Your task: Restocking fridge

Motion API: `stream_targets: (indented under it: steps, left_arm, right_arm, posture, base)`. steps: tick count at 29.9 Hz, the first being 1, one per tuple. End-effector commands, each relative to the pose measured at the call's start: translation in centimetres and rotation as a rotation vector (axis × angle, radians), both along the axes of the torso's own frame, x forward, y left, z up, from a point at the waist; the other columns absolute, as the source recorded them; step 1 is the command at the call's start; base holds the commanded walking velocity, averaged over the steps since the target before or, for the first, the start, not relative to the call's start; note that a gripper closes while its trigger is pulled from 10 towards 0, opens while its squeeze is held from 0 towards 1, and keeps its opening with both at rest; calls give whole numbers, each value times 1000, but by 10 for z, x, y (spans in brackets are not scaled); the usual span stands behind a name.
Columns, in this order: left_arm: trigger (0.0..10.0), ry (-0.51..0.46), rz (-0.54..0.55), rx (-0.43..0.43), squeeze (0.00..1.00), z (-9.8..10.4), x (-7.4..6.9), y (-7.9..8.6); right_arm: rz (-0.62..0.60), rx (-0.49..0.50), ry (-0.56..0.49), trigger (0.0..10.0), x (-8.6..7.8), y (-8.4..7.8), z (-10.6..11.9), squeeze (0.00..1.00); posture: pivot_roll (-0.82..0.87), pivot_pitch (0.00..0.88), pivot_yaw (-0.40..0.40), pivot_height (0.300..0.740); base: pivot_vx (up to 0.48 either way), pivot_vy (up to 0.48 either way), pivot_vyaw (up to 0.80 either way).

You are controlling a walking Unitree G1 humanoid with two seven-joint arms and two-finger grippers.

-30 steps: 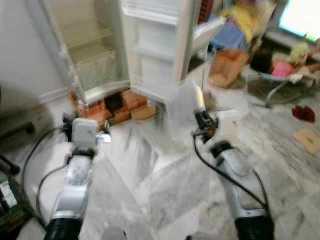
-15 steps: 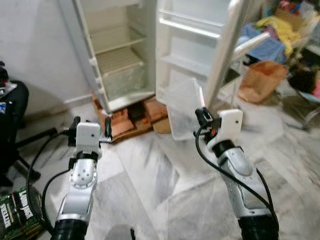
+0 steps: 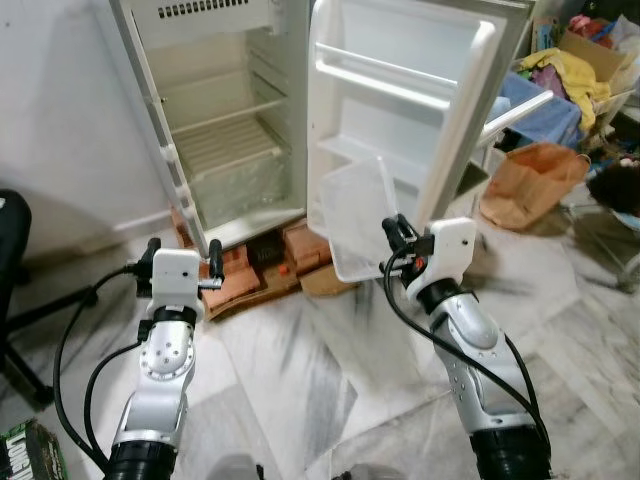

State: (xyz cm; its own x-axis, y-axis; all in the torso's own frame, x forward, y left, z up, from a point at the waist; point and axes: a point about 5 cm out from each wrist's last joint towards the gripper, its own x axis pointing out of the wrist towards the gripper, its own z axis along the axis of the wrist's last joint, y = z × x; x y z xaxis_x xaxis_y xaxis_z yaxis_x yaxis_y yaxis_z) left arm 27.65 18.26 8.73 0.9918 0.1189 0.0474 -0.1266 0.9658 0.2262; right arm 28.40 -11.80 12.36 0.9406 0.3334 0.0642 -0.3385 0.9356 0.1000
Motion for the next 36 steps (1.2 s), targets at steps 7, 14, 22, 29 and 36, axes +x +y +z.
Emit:
stream_targets:
  steps: [7,14,22,29,36]
  left_arm:
    - [10000,-7,41,-2,0,2,0,8]
    - [10000,-6,63,1,0,2,0,11]
    - [10000,8,90,-10,0,1,1,13]
    - [10000,1,97,-6,0,3,4,12]
    - [10000,-5,98,-15,0,4,4,12]
  right_arm:
    - [27,24,-5,10000,0,7,3,0]
    - [48,5,-18,10000,0,10,3,0]
    - [45,24,-8,10000,1,11,3,0]
    - [42,28,1,10000,1,11,2,0]
    - [50,13,-6,10000,2,13,2,0]
  posture:
    - [5,54,-44,740]
    - [8,56,-43,740]
    - [6,56,-39,740]
    - [7,53,-38,740]
    - [12,53,-37,740]
  base:
    - [480,0,125]
    - [472,0,116]
    - [462,0,526]
    - [212,144,0]
    - [69,0,0]
